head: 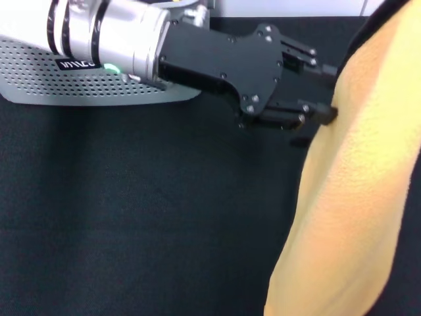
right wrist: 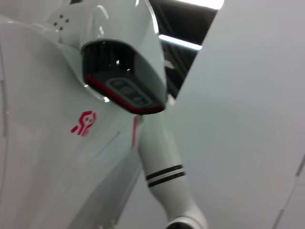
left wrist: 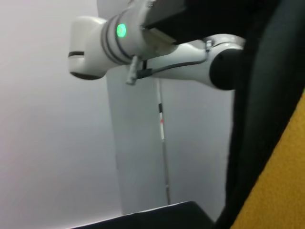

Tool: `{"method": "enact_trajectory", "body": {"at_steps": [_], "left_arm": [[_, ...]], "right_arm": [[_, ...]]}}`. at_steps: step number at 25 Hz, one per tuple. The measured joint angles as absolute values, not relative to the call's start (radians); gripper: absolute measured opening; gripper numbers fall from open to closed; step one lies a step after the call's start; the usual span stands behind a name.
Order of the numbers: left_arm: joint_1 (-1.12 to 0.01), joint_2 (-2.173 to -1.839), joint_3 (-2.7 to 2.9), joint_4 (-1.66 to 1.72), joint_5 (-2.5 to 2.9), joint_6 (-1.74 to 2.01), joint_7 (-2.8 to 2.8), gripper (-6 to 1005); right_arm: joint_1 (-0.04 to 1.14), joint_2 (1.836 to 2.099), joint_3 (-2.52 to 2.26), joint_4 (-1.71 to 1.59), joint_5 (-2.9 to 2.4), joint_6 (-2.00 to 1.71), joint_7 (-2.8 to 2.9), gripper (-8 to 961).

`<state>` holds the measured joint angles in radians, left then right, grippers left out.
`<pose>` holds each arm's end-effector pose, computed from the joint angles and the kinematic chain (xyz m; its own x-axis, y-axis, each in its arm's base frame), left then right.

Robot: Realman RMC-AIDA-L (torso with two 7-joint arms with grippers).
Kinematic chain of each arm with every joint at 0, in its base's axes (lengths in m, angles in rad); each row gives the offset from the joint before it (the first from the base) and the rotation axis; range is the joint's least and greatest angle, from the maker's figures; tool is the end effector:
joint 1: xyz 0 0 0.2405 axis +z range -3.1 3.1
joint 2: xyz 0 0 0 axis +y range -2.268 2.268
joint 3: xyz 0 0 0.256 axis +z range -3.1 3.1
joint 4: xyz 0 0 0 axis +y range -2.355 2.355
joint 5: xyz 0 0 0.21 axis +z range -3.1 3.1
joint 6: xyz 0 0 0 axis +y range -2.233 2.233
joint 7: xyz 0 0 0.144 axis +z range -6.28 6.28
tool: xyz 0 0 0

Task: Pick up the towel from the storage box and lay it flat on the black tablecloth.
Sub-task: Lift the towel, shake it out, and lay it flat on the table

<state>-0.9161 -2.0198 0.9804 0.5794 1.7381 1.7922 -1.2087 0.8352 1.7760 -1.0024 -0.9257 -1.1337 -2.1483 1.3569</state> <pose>-0.0978 0.3606 -0.0055 0.7953 -0.1545 0.5861 -0.2393 -0.9685 0.0694 0.0623 0.3269 0.1619 0.4413 0.4506 -0.7760 0.5977 -0.7926 -0.1204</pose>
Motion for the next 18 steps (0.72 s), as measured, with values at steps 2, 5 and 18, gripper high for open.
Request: {"method": "enact_trajectory", "body": {"at_steps": [2, 5, 18], "left_arm": [[-0.907, -2.032, 0.982, 0.574, 1.738, 1.810, -1.205, 417], [-0.871, -2.060, 0.974, 0.575, 1.739, 1.775, -1.181, 416], [-0.811, -2.095, 0.983, 0.552, 1.529, 1.520, -1.168, 410]], "right_arm": [[0.826, 1.779, -0.977, -0.915, -1.133, -2.149, 1.354, 4], [0.808, 1.781, -0.952, -0.899, -1.127, -2.151, 1.345, 4], [0.779, 1.781, -0.948, -0.893, -1.126, -2.151, 1.329, 5]]}}
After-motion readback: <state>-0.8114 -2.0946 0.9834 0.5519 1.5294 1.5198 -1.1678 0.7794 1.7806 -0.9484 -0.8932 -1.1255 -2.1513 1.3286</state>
